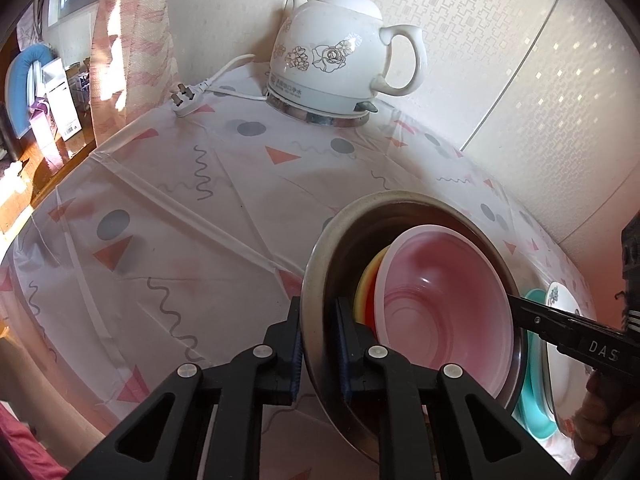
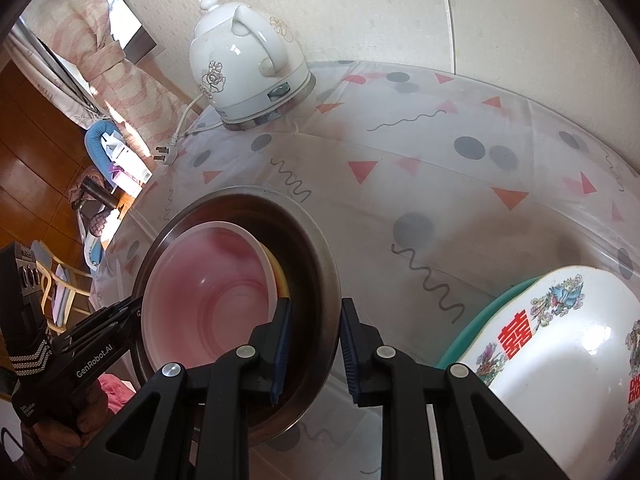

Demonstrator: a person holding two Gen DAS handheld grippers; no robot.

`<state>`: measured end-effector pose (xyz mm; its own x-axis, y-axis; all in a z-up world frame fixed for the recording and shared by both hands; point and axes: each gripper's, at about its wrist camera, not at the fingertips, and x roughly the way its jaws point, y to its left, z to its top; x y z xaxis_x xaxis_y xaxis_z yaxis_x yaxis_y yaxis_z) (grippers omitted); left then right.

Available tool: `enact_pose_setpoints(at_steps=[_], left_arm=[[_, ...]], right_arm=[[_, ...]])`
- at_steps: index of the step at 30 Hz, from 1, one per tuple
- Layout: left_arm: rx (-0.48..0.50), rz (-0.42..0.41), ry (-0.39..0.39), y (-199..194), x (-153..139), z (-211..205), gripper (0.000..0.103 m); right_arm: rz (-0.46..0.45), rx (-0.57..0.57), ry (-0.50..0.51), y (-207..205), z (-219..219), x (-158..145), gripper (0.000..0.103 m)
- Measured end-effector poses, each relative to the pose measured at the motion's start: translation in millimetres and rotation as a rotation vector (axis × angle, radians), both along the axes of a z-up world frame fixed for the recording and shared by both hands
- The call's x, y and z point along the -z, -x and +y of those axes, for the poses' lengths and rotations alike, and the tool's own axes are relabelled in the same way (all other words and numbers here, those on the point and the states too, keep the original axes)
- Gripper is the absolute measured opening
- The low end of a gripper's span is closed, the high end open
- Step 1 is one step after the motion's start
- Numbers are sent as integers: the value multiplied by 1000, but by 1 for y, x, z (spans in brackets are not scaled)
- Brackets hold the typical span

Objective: Organize plates and bowls
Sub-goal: 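Lift and carry the steel basin over the plate stack with the right gripper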

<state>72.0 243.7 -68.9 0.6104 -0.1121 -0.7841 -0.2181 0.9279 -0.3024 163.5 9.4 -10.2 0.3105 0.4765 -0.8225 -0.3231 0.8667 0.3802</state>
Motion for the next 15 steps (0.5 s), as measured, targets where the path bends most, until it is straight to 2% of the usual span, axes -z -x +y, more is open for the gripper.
enact_pose_setpoints(at_steps=[10, 15], left_arm=[[-5, -23, 10, 17, -14, 0, 13], [2, -47, 9, 24, -27, -7, 13]], right_arm=[[31, 2, -83, 14, -8, -8, 26], [14, 20, -96, 22, -18, -17, 26]])
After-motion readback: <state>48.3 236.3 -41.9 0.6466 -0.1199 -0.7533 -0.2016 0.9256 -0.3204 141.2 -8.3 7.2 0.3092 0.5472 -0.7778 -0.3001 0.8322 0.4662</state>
